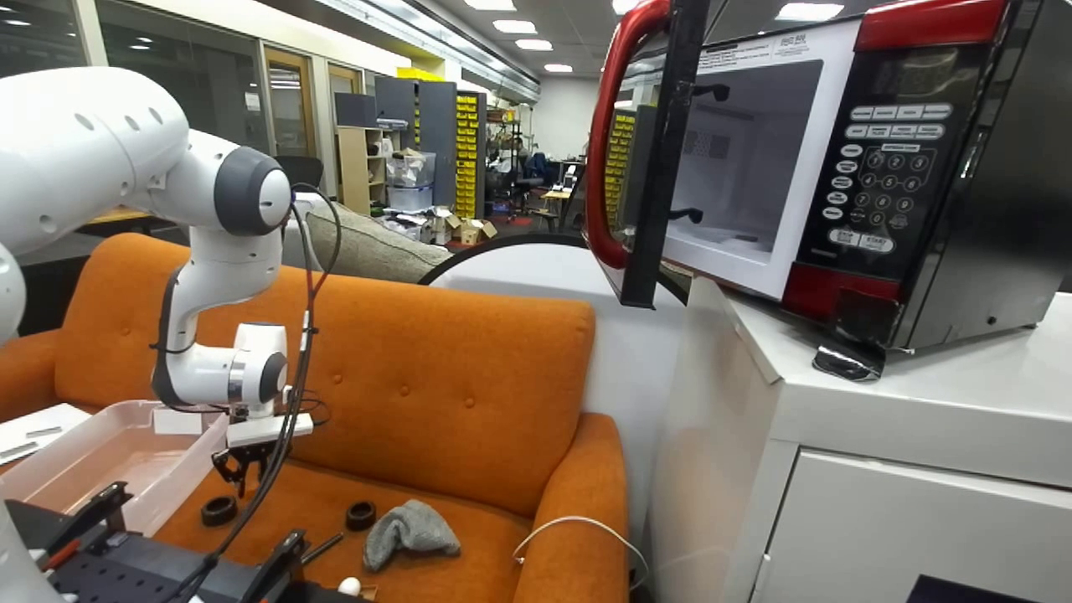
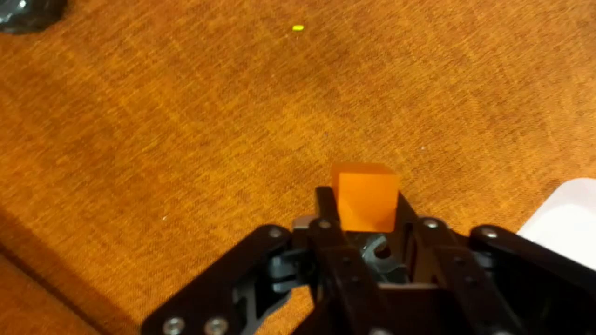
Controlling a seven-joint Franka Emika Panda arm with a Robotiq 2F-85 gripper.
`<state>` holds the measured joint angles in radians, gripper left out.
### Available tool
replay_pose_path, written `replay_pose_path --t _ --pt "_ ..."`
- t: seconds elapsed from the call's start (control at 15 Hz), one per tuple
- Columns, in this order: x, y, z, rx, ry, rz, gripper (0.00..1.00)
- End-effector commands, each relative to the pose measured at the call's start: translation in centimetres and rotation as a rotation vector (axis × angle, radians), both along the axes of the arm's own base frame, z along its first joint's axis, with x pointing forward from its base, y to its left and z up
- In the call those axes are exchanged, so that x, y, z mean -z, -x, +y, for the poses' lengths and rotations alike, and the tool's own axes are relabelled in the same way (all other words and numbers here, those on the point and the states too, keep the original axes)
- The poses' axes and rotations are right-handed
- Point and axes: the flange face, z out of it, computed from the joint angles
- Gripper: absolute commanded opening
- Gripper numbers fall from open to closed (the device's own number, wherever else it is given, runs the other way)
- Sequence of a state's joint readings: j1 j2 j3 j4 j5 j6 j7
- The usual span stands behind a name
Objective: Pick the orange cube and move it up on the couch
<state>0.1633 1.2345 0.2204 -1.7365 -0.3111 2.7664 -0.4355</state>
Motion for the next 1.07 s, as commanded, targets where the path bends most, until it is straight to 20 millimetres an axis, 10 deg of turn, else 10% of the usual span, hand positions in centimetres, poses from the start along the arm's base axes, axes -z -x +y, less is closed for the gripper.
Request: replay_pose_path --t 0.0,1.0 --pt "0.1 -2.2 1.1 -0.117 0.060 -0.023 0.07" --pt "4.0 -6.2 6.4 -0.412 0.061 -0.070 0.07"
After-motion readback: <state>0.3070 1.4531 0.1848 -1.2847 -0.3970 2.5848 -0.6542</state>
